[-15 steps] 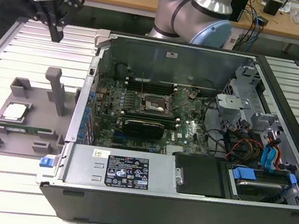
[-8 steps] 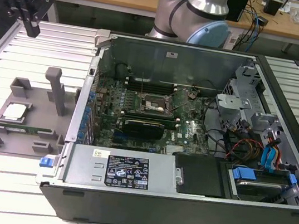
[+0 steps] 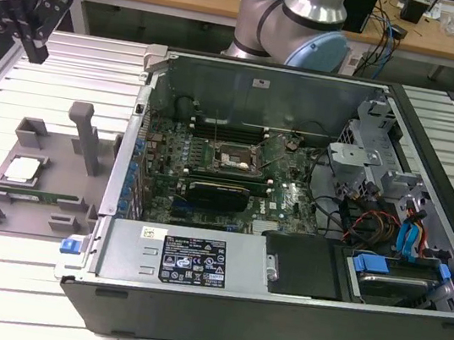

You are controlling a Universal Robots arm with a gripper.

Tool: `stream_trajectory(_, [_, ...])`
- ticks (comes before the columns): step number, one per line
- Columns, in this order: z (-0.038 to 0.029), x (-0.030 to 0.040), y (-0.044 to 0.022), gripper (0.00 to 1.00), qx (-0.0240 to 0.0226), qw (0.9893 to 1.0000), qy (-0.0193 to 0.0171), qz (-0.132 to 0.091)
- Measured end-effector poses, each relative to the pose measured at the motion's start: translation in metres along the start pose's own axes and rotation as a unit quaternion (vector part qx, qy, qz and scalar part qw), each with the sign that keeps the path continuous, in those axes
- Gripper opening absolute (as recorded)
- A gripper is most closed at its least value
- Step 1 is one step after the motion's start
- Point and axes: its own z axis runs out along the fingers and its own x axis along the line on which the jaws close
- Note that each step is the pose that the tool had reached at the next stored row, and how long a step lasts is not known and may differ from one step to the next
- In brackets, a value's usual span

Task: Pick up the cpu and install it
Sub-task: 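Reach for the cpu, then pick up the cpu and move it towards the insertion slot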

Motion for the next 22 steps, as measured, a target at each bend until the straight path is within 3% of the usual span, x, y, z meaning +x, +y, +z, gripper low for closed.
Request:
stream_trajectory(2, [0.0021, 0.0002, -0.0054, 0.11, -0.0001, 1.0000, 0.0000, 0.000])
stream_trajectory(4, [0.0098, -0.0006, -0.0205, 0.11, -0.0003, 1.0000, 0.0013, 0.000])
stream_trajectory(5, [0.0104, -0.0007, -0.0224, 0.11, -0.0003, 1.0000, 0.0018, 0.000])
stream_trajectory(22, [0.0109, -0.0008, -0.0229, 0.11, -0.0003, 1.0000, 0.0020, 0.000])
